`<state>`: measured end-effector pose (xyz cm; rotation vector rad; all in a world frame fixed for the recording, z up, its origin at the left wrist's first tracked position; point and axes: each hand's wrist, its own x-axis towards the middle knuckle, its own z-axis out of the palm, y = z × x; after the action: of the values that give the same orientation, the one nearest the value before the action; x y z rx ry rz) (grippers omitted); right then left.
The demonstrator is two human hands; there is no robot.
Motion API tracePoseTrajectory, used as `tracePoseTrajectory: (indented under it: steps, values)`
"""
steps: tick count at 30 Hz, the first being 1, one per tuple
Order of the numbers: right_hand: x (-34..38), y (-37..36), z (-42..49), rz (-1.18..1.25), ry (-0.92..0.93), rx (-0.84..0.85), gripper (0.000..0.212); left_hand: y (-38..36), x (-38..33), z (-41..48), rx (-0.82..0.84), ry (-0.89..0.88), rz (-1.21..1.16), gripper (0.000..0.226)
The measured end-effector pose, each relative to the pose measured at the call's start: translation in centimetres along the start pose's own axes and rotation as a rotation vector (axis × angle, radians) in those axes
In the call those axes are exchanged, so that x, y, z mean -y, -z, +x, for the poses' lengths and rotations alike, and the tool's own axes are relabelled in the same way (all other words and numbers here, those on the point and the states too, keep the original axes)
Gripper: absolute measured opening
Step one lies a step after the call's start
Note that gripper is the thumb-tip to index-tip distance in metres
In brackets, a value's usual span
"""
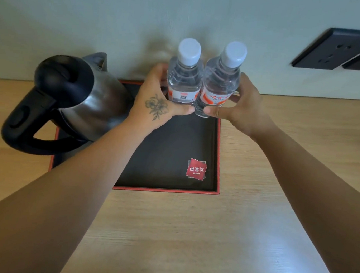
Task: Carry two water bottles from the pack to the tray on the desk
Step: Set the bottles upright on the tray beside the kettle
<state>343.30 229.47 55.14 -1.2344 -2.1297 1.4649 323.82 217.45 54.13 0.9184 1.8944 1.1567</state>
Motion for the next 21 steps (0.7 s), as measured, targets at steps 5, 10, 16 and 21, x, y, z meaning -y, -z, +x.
tracePoseTrajectory:
  steps: [5, 10, 16, 21]
  values:
    - [3.8, 2.3, -1.9, 0.018, 0.174, -0.1, 0.071, 3.0, -5.1, -2.2, -0.02, -0.247, 0.166, 0.081]
    - [6.8, 3.1, -2.9, -0.097, 0.27, -0.127, 0.045, 5.6, -9.3, -2.6, 0.131, -0.532, 0.366, 0.049]
    - [7.0, 3.0, -3.4, -0.177, 0.26, -0.156, 0.041, 5.8, -9.9, -1.8, 0.19, -0.652, 0.538, 0.043]
    - [7.0, 3.0, -2.9, -0.233, 0.257, -0.188, 0.033, 5.5, -10.2, -1.7, 0.158, -0.64, 0.566, 0.036]
